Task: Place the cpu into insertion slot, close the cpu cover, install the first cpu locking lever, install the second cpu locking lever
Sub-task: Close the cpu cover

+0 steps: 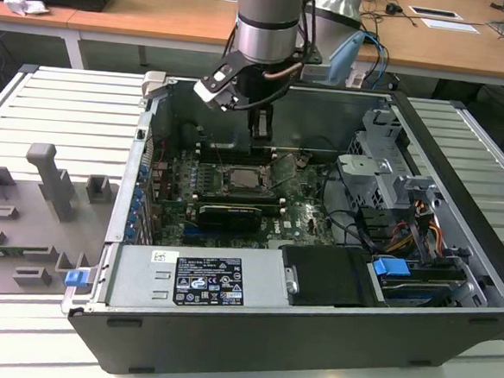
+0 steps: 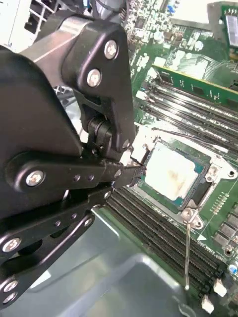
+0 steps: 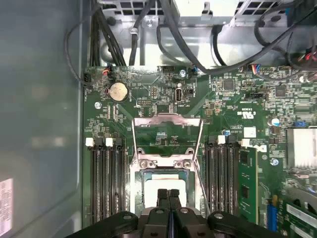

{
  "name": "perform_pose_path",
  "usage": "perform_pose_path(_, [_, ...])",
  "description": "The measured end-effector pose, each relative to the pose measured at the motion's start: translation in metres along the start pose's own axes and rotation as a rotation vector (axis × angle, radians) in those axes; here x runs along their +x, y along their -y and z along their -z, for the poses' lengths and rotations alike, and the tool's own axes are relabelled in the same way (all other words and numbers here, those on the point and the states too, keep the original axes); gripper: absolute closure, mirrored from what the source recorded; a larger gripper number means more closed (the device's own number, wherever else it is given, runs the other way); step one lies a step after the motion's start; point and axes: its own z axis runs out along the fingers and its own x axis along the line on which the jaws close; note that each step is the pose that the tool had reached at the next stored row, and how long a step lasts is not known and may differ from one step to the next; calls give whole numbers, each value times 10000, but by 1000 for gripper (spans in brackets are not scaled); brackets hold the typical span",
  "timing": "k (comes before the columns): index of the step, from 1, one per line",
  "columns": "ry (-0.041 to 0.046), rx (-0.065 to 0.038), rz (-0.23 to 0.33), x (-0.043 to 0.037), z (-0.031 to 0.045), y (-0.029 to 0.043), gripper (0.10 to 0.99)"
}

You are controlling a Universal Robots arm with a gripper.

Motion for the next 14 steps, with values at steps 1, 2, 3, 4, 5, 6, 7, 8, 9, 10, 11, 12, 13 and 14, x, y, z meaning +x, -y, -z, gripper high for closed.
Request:
perform_pose_path(1, [3, -1, -4, 1, 86, -22, 980])
perform_pose_path(2, [5, 5, -6, 2, 84, -75, 980])
perform_pose_path(3, [6, 11, -3, 2, 82, -104, 980])
perform_pose_path(4, [6, 18, -4, 2, 80, -135, 980])
perform_pose_path(5, [4, 28, -4, 2, 76, -187, 980])
perform_pose_path(6, [4, 32, -3, 2, 75, -209, 980])
perform_pose_path(7, [4, 34, -3, 2, 73, -229, 980])
perform_pose_path(8, [4, 35, -4, 3, 72, -244, 980])
perform_pose_path(9, [3, 36, -5, 2, 70, -263, 980])
perform_pose_path(10, [1, 36, -4, 3, 67, -289, 980])
perform_pose_path(11, [2, 37, -4, 3, 63, -322, 980])
perform_pose_path(12, [3, 37, -4, 3, 60, -343, 980])
perform_pose_path(13, [1, 37, -4, 4, 56, -365, 980])
perform_pose_path(14, [2, 36, -4, 4, 55, -375, 980])
